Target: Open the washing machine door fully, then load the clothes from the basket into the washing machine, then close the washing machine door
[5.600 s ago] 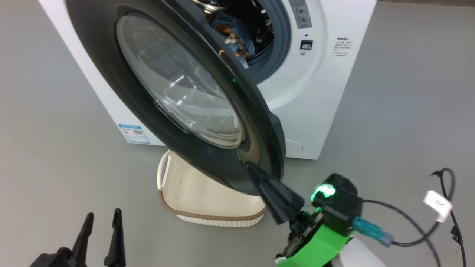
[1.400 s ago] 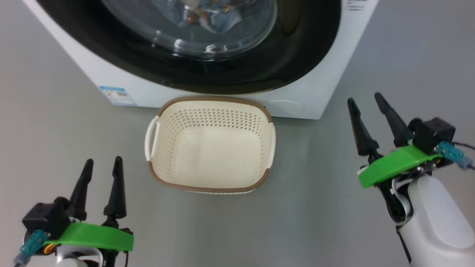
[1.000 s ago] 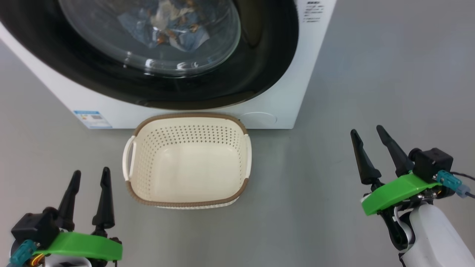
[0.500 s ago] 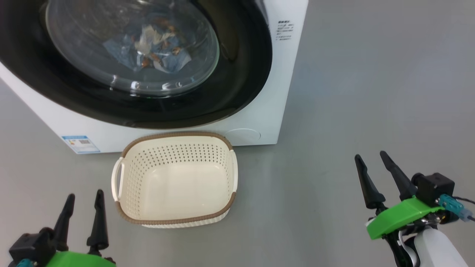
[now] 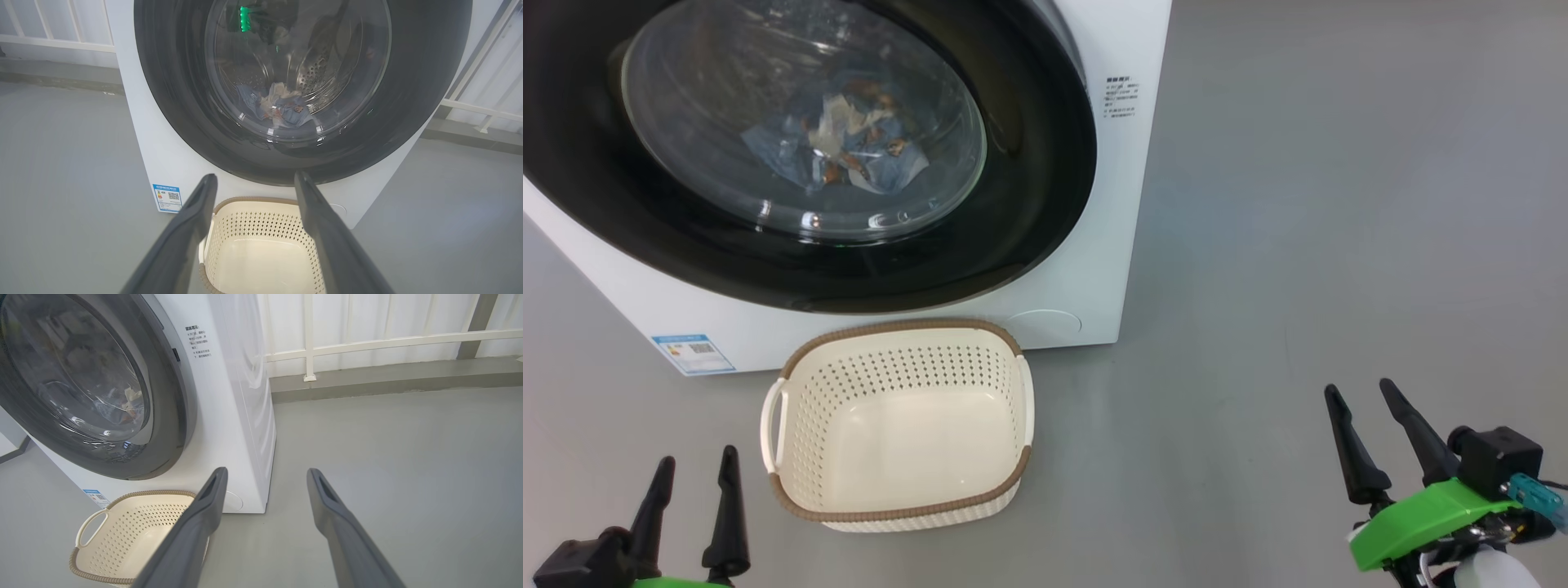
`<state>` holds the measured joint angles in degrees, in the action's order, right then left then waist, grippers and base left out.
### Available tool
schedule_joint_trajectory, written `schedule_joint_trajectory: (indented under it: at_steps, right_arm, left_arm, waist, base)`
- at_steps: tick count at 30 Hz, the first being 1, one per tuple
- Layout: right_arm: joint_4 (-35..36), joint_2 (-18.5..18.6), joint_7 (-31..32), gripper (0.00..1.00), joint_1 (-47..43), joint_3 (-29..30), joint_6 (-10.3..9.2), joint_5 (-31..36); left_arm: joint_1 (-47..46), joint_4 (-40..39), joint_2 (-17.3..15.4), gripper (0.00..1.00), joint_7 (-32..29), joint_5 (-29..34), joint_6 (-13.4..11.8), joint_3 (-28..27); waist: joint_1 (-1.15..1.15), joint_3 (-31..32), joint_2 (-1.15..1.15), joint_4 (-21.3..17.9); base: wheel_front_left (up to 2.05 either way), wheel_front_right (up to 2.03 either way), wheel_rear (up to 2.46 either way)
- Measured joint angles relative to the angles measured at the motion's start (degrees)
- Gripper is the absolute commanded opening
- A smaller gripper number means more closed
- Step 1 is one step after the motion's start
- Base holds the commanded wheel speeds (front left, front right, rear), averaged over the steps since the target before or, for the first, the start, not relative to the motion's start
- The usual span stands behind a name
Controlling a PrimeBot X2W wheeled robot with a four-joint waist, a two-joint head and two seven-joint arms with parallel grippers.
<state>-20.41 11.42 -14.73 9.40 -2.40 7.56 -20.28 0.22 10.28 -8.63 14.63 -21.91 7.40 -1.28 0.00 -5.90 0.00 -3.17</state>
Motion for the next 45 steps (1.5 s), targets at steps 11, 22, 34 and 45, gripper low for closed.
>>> schedule_joint_trajectory:
  at_steps: [11, 22, 34, 45]
  right_arm:
    - [0.7, 0.5, 0.0, 1.0, -3.7, 1.5, 0.0, -0.1]
    - [1.1, 0.5, 0.0, 1.0, -3.7, 1.9, 0.0, -0.1]
    - [-0.8, -0.6, 0.1, 0.0, -3.9, 1.3, 0.0, 0.0]
    - [-2.2, -2.2, 1.6, 0.0, -4.9, 1.4, 0.0, -4.6]
  left_arm:
    - [1.7, 0.3, -0.2, 1.0, 0.0, 0.5, 0.0, -1.2]
    - [1.9, 0.4, -0.5, 1.0, 0.0, 1.0, 0.0, -1.2]
    - [2.3, 2.3, 1.0, 0.0, 0.0, 1.2, 0.0, -0.9]
    - [2.4, 3.9, 2.5, 0.0, -1.6, -3.5, 0.0, -0.5]
  waist:
    - [0.0, 1.7, 0.0, -0.8]
    - [0.0, 1.5, 0.0, -0.7]
    - [0.0, 1.5, 0.0, -0.7]
    - [0.02, 1.9, 0.0, -0.4]
  base:
    - [0.0, 0.0, 0.0]
    - [0.0, 0.0, 0.0]
    - [0.0, 0.0, 0.0]
    - [0.0, 0.0, 0.0]
